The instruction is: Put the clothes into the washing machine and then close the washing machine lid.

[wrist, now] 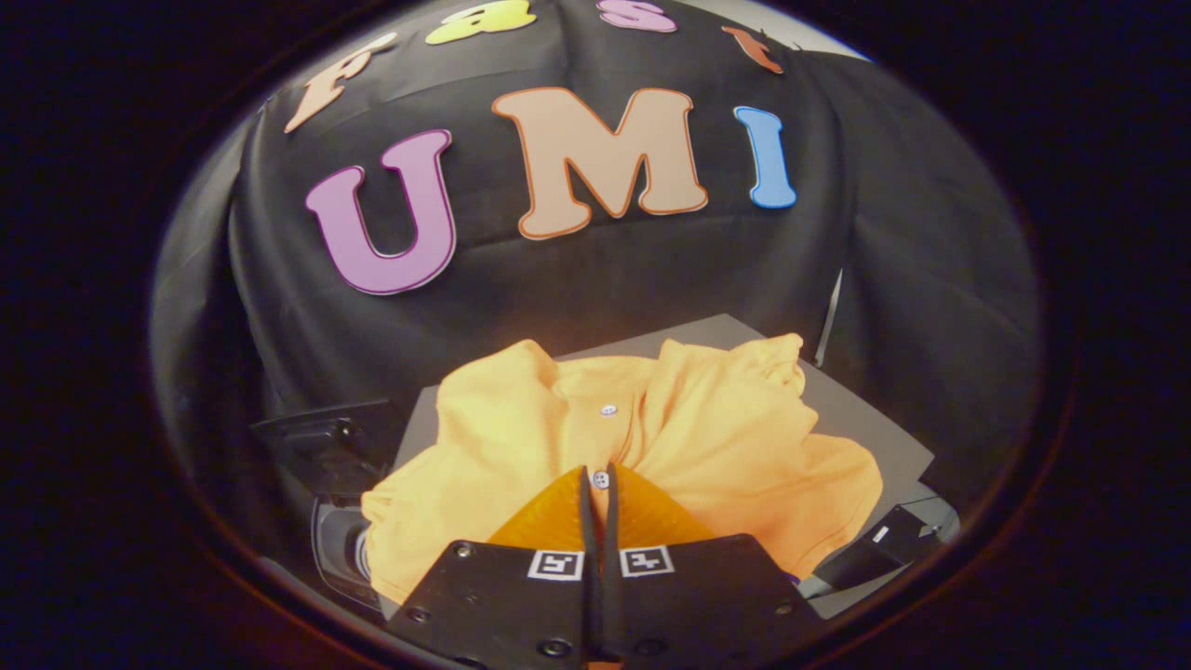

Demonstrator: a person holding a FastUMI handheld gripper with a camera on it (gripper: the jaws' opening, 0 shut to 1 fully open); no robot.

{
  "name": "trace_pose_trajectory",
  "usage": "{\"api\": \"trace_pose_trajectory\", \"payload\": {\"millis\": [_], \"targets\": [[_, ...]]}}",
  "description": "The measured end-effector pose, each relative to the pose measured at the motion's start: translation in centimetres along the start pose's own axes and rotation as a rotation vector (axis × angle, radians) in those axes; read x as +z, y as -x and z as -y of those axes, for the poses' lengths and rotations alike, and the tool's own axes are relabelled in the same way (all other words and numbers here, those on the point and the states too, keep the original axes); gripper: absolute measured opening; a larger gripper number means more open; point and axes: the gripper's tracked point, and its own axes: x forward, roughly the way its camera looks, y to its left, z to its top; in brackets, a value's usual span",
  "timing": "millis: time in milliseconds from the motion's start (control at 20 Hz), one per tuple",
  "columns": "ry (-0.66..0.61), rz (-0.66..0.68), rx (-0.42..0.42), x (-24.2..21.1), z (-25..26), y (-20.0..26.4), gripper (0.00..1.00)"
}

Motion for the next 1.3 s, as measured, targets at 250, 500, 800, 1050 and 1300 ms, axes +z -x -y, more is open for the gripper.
{"api": "trace_pose_trajectory", "payload": {"millis": [250, 500, 800, 1050, 1300], "targets": [[-0.037, 0.016, 0.142, 1.0, -8.4, 0.6, 0.0], [0.014, -0.042, 0.287, -1.1, -19.3, 0.7, 0.0], [0.148, -0.149, 0.424, -6.6, -31.1, -1.4, 0.0], [0.154, -0.205, 0.501, -12.0, -37.3, -3.1, 0.0], [0.214, -0.272, 0.478, -18.1, -38.6, -5.9, 0.03]]}}
